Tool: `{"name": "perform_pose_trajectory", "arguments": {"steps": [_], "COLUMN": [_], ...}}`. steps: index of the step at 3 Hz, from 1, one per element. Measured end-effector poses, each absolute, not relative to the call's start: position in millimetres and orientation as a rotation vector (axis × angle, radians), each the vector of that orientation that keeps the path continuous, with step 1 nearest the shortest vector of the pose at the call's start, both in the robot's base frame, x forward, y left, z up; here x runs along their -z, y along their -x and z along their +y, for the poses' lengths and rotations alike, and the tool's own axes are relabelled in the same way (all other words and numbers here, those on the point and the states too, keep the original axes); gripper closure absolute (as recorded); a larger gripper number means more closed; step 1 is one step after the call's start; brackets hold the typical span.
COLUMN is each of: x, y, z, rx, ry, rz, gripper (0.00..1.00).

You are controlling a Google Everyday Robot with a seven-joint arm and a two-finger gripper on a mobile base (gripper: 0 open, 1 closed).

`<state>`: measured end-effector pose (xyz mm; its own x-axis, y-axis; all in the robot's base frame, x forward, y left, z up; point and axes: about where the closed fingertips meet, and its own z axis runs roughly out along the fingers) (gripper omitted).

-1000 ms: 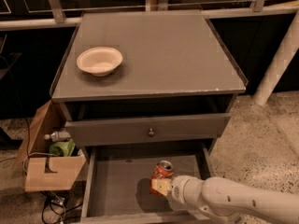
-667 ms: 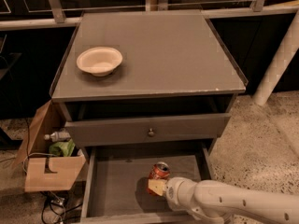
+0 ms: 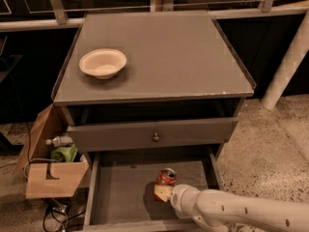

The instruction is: Place coke can into middle drawer

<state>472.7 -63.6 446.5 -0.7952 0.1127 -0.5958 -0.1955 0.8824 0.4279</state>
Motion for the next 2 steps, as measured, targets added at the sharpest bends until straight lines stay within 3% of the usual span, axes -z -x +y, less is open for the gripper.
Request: {"name": "perform_pose_trajectory", "arguments": {"steps": [2], "x": [-422.1], "y": [-488.4], "z": [-55.9], "rx": [-0.515], "ry": [-0.078], "rz": [2.390], "gripper": [1.00]}}
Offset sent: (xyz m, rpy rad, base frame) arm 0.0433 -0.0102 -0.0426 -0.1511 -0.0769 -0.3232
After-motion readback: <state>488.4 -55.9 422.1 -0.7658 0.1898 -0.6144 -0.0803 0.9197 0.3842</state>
